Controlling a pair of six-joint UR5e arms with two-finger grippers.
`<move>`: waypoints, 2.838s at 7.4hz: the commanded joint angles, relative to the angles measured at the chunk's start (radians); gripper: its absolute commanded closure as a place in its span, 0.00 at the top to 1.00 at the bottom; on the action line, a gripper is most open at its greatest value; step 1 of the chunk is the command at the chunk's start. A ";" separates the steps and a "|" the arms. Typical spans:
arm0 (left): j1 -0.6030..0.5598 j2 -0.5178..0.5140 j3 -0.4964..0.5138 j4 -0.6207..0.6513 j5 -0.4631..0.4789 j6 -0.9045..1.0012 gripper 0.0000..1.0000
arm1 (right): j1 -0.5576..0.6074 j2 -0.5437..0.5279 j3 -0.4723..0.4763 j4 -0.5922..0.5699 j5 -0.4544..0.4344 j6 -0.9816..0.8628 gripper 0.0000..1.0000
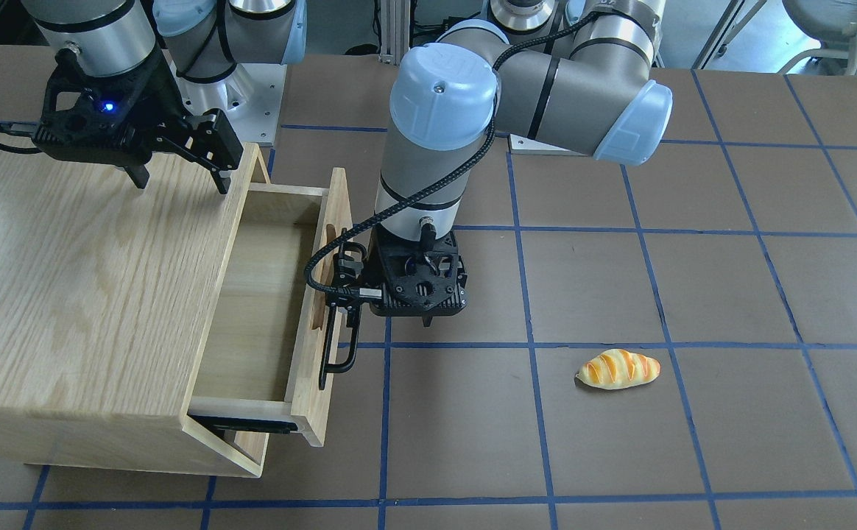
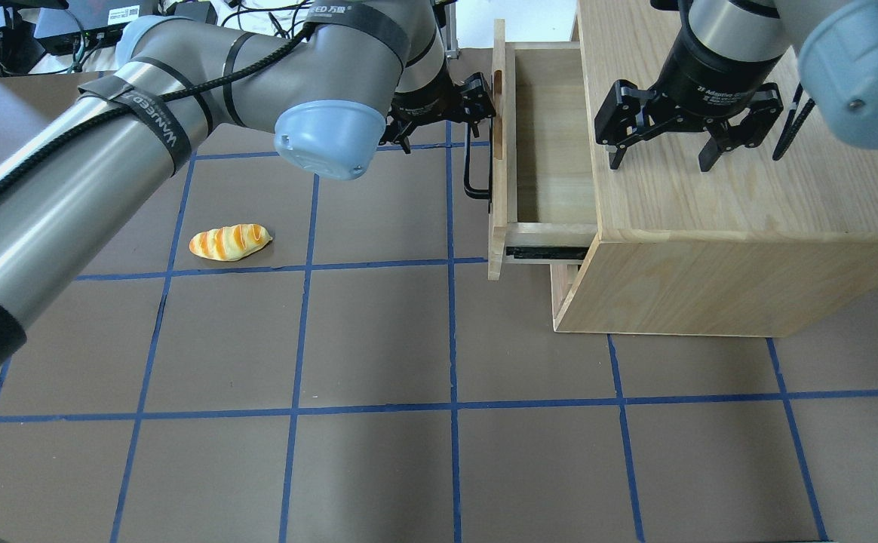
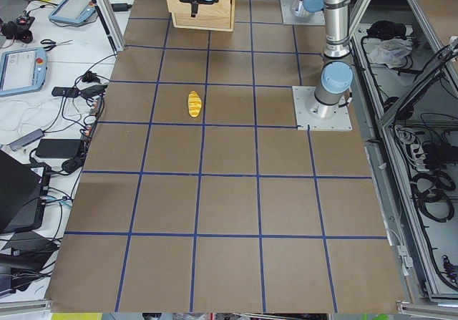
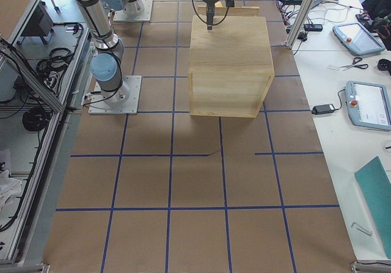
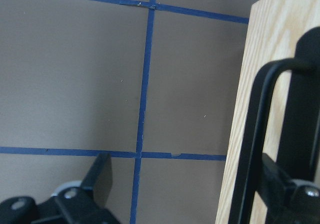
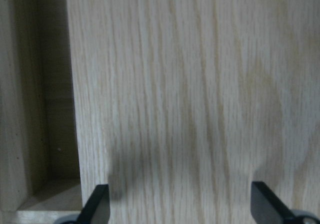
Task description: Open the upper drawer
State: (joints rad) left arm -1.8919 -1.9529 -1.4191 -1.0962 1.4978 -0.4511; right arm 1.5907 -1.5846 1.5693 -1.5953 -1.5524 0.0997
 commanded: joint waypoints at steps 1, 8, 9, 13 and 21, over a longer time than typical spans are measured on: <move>0.030 0.008 0.000 -0.010 0.001 0.017 1.00 | 0.000 0.000 0.000 0.000 0.002 0.000 1.00; 0.086 0.020 -0.003 -0.037 0.004 0.043 1.00 | 0.000 0.000 0.000 0.000 0.002 0.000 1.00; 0.095 0.022 -0.003 -0.042 0.022 0.045 1.00 | 0.000 0.000 0.000 0.000 0.000 0.000 1.00; 0.097 0.040 0.003 -0.086 0.027 0.052 1.00 | 0.000 0.000 0.000 0.000 0.000 0.000 1.00; 0.315 0.209 0.014 -0.305 0.058 0.360 1.00 | 0.000 0.000 0.000 0.000 0.000 0.000 1.00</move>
State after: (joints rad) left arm -1.6284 -1.7691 -1.3992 -1.3648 1.5494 -0.1936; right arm 1.5907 -1.5846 1.5692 -1.5953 -1.5517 0.0997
